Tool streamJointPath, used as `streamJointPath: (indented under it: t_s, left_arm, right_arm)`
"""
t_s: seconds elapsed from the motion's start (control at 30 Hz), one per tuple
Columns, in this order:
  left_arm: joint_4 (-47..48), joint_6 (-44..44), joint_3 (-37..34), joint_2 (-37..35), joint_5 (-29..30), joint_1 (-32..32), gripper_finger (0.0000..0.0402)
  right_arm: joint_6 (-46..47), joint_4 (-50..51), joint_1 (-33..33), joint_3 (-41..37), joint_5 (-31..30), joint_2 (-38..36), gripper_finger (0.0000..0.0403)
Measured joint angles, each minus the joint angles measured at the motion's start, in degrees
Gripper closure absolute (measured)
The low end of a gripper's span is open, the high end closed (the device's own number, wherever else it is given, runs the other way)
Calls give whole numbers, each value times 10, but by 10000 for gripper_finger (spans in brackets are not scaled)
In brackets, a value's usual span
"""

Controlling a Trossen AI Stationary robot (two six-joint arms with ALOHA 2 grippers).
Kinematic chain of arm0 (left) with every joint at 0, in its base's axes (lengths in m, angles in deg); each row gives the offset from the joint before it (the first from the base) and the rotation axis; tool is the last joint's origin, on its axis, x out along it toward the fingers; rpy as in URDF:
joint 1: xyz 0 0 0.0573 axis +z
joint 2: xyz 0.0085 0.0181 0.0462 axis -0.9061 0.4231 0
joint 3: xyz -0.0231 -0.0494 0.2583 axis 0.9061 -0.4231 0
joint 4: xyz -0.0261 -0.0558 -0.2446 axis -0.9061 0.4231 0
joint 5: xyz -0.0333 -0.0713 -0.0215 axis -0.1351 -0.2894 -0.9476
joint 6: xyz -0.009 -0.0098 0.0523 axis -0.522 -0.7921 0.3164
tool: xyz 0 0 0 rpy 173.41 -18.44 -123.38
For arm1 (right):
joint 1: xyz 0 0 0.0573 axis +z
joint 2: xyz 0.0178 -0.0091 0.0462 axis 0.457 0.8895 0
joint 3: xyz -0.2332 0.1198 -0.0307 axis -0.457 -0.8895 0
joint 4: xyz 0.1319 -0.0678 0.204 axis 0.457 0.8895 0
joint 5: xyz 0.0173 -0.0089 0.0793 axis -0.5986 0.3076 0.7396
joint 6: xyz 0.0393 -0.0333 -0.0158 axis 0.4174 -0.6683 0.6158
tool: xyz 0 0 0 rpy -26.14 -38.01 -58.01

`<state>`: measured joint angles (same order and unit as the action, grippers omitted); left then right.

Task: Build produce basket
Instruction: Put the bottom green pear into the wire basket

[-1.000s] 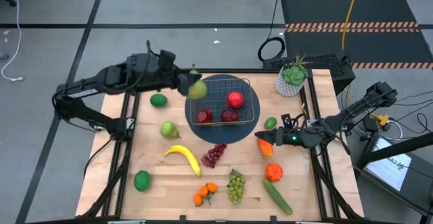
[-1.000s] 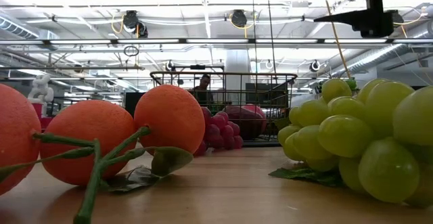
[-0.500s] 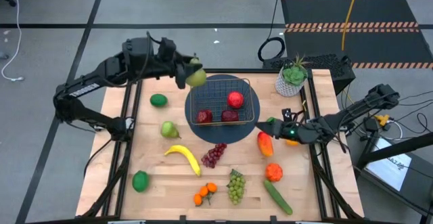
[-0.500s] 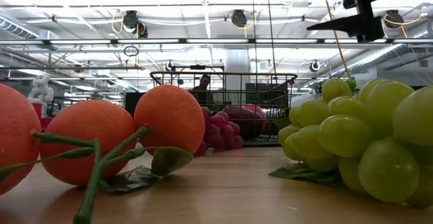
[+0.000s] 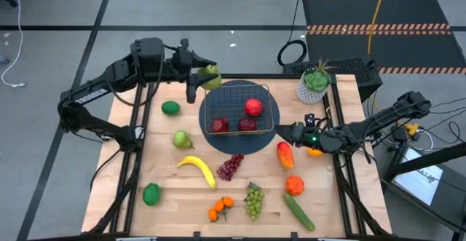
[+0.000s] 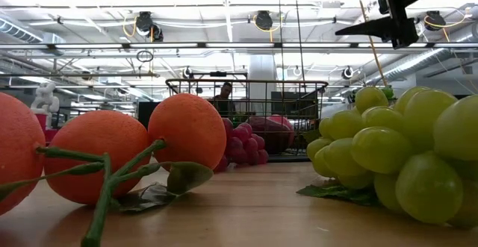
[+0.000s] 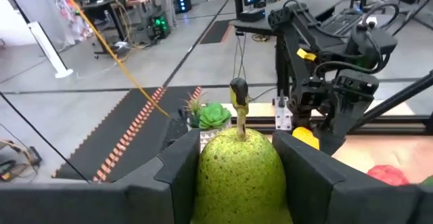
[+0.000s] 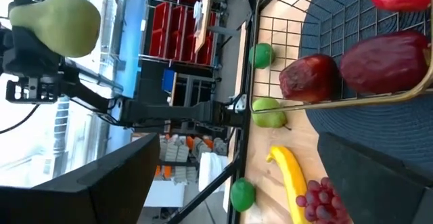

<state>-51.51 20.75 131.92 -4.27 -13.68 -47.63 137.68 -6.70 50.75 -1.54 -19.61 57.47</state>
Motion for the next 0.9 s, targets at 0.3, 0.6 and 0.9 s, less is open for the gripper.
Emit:
streamJointPath:
  t_s: [0.3,0.6,0.9]
  left_arm:
    - [-15,-128,0,55,3,32,218]
    - [16,-205,0,183,14,64,218]
    - [8,-200,0,293,-7,62,220]
  right_arm:
    - [-41,0,-3,0,1,-56,9]
    - [-180,6,-4,0,0,-168,9]
    - [-295,40,-4,0,1,-232,9]
